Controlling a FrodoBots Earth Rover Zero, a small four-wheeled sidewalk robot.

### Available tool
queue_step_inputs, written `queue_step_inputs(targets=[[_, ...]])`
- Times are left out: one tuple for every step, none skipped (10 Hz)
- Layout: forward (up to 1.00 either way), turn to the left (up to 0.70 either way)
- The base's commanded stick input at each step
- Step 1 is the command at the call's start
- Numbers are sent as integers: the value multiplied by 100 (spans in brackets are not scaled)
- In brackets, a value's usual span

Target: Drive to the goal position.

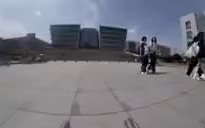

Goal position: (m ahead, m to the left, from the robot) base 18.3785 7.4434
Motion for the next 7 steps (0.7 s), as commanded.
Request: queue_step_inputs(targets=[[85, 0], [85, 0], [85, 0], [85, 0], [85, 0], [85, 0], [85, 0]])
